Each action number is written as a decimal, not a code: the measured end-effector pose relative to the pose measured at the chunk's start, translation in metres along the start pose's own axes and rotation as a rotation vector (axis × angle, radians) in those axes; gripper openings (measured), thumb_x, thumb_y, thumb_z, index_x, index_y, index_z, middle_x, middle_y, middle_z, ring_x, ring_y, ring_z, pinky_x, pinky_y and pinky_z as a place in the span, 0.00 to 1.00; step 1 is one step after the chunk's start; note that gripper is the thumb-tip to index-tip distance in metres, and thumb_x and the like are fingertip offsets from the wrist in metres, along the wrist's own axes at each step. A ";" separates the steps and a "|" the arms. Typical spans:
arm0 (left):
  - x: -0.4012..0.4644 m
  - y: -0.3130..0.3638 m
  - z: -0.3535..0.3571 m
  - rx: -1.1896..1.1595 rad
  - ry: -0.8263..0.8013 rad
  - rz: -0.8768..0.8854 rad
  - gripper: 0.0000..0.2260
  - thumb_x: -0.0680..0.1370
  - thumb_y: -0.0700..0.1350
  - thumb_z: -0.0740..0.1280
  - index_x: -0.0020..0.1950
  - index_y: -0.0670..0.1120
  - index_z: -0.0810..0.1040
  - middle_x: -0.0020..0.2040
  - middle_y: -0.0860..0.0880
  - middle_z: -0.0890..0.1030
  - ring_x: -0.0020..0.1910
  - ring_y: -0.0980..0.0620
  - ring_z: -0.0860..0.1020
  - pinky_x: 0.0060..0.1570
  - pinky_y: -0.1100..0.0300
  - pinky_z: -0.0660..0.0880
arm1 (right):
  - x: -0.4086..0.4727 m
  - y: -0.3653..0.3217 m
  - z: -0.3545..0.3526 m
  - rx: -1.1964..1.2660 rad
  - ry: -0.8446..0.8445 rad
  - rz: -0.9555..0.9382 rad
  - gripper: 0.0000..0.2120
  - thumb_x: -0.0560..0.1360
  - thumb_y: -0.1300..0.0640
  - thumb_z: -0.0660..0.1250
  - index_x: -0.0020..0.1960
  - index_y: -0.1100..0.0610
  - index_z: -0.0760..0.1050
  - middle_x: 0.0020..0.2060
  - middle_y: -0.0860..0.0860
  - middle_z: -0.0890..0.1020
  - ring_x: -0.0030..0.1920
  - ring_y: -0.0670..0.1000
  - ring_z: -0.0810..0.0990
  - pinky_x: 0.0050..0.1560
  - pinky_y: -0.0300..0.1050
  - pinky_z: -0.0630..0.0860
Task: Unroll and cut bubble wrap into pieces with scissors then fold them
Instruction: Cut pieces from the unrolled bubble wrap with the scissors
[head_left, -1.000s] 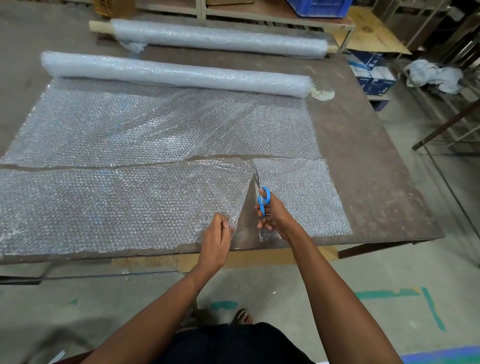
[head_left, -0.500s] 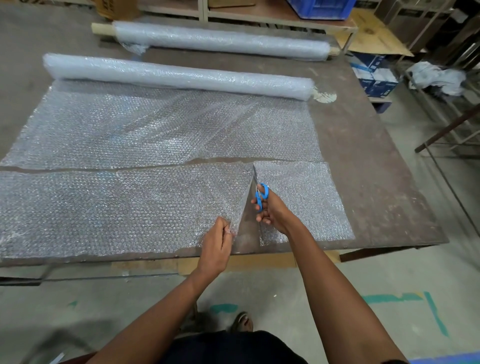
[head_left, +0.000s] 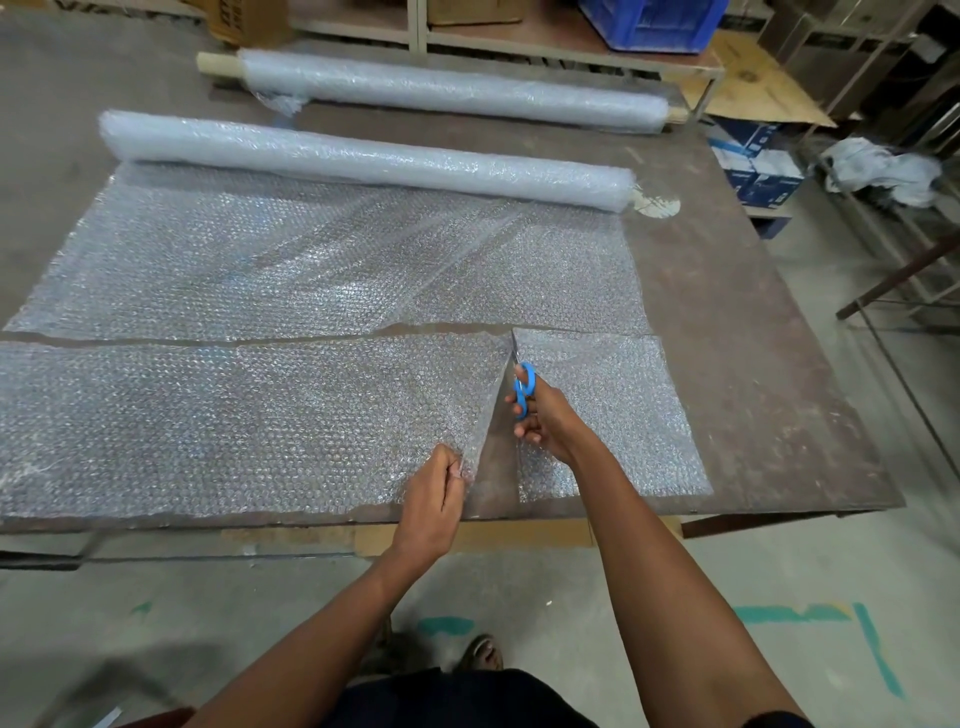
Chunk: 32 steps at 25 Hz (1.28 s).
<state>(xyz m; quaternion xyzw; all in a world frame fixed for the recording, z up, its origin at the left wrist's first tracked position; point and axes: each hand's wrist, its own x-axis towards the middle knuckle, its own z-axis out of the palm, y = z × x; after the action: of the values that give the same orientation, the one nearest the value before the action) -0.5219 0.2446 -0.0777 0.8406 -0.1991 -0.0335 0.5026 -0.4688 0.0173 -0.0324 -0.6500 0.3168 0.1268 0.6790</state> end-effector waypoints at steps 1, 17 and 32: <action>0.000 0.000 0.000 0.002 0.001 0.000 0.07 0.85 0.44 0.55 0.48 0.49 0.67 0.36 0.57 0.70 0.34 0.59 0.69 0.35 0.66 0.63 | 0.000 0.000 0.000 -0.024 0.026 -0.008 0.28 0.83 0.35 0.65 0.54 0.62 0.79 0.35 0.50 0.80 0.26 0.49 0.76 0.22 0.39 0.62; 0.001 0.004 -0.002 -0.060 -0.105 -0.038 0.08 0.85 0.41 0.64 0.48 0.50 0.68 0.39 0.51 0.73 0.35 0.56 0.70 0.36 0.61 0.66 | -0.021 0.011 -0.024 -0.537 0.285 -0.335 0.19 0.85 0.41 0.65 0.47 0.55 0.81 0.35 0.50 0.84 0.31 0.50 0.80 0.31 0.44 0.74; 0.051 0.047 0.000 0.256 -0.026 0.081 0.21 0.88 0.54 0.59 0.80 0.50 0.67 0.76 0.49 0.69 0.76 0.51 0.67 0.76 0.48 0.68 | -0.030 0.019 -0.053 -0.993 0.579 -0.483 0.20 0.83 0.40 0.65 0.53 0.57 0.82 0.39 0.55 0.85 0.40 0.59 0.83 0.41 0.50 0.72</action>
<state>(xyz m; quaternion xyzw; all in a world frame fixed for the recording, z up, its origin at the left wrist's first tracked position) -0.4891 0.2064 -0.0305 0.8887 -0.2421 0.0020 0.3894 -0.5167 -0.0242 -0.0276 -0.9495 0.2353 -0.0793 0.1918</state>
